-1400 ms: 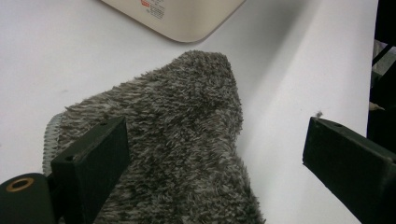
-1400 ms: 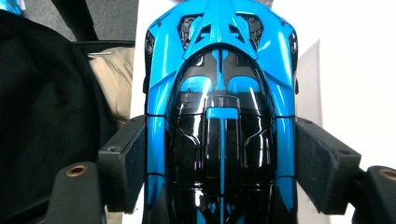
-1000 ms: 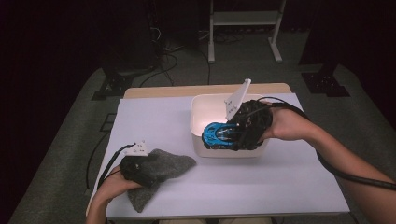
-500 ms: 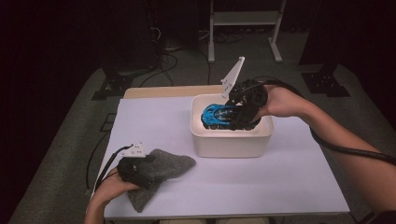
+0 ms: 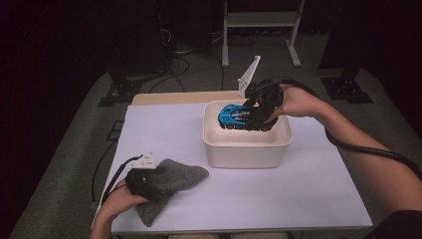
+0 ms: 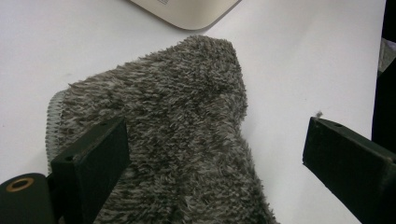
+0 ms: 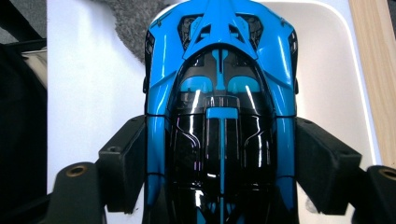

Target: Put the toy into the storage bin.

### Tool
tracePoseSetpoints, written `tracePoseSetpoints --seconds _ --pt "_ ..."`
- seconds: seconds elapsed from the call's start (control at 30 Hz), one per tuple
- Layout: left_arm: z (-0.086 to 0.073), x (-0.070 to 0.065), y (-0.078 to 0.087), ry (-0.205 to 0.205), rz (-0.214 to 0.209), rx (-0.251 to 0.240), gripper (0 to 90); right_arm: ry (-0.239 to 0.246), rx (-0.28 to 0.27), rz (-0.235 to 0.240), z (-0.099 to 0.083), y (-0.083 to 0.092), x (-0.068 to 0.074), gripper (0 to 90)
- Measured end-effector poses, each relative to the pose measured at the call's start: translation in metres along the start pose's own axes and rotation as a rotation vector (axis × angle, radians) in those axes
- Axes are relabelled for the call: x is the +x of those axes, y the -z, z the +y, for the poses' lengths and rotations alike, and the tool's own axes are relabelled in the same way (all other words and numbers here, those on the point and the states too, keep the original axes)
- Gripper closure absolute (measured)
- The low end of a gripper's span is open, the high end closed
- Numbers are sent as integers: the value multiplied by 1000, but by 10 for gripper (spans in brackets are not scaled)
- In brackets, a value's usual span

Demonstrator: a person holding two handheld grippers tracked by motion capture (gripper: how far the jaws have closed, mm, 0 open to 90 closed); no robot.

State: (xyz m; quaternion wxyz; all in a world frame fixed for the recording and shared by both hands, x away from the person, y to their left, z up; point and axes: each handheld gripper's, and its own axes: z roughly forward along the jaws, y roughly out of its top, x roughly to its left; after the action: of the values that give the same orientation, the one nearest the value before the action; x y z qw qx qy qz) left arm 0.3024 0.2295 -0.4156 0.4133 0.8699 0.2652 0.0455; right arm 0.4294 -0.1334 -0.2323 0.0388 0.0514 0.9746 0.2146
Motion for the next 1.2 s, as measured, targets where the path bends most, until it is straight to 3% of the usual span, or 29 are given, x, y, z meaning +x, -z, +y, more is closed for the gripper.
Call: tracePoseSetpoints --seconds 0.5,1.2 --pt "-1 -1 -1 -7 -6 8 66 -46 24 31 -12 -32 -22 252" --pt "-3 0 0 -2 -2 11 66 -55 43 109 -18 -82 -25 252"
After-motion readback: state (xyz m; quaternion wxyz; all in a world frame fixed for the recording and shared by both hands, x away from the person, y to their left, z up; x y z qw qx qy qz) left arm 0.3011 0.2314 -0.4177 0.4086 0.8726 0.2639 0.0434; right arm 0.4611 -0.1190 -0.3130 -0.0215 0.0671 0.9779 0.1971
